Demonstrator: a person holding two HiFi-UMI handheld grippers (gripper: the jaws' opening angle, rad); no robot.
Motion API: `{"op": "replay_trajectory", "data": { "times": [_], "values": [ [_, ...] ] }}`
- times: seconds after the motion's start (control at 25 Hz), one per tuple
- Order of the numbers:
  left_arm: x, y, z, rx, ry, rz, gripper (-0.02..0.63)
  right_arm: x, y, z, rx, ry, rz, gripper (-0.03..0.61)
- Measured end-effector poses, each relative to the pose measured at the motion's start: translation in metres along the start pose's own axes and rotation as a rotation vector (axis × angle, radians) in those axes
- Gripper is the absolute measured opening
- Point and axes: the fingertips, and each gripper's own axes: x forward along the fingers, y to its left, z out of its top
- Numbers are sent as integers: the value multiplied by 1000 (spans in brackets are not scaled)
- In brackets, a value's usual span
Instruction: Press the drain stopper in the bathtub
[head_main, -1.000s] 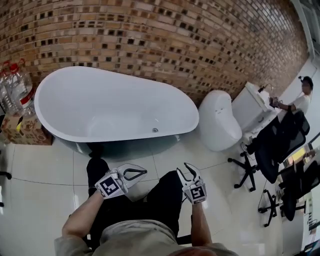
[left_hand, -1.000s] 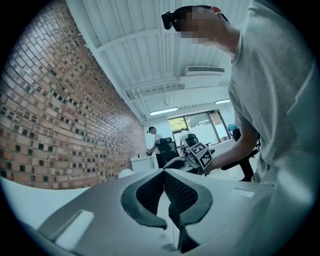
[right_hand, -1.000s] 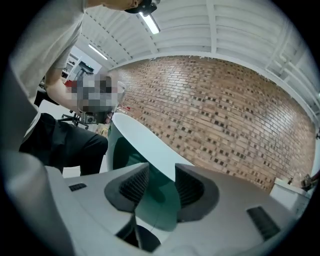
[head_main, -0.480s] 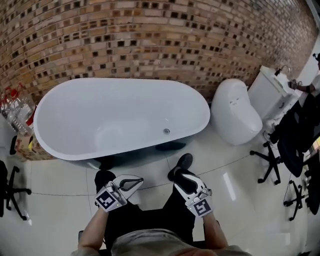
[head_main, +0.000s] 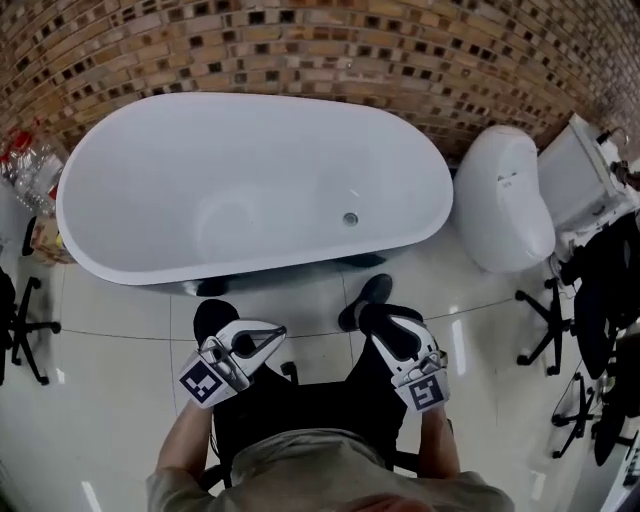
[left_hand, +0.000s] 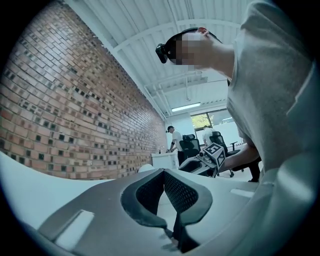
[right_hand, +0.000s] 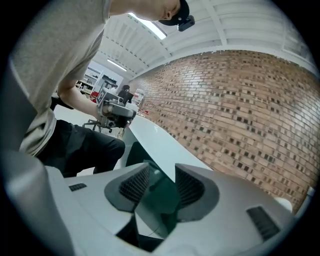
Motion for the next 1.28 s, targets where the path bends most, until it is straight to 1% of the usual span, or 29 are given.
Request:
{"op": "replay_trajectory", "data": {
  "times": [0.08,0.28,0.56,0.68,0.76,0.84,0.96,1.08,1.2,1.28],
  "values": [
    [11,1,3,2,-21,35,0,5,-18,-8,13,-21,16,163],
    [46,12,5,-10,-39,132,0,14,-67,-29,48,-45,77,163],
    [108,37,-2,3,-47,226,0,29,-136,-58,30,-91,134,163],
    [133,47,-7,28,-38,248,0,33,-163,-74,14,-111,152,163],
    [153,48,-12,50,-21,248,0,34,-179,-84,3,-115,167,163],
    [174,46,-14,65,-23,245,0,35,-193,-91,-9,-117,185,163],
    [190,47,-16,60,-24,257,0,40,-204,-99,-26,-108,213,163],
    [191,59,-18,33,-21,295,0,46,-211,-101,-33,-106,238,163],
    [188,68,-17,9,-5,322,0,49,-212,-93,-24,-111,256,163],
    [186,76,-12,-1,-7,322,0,52,-212,-84,-9,-133,260,163]
  ]
}}
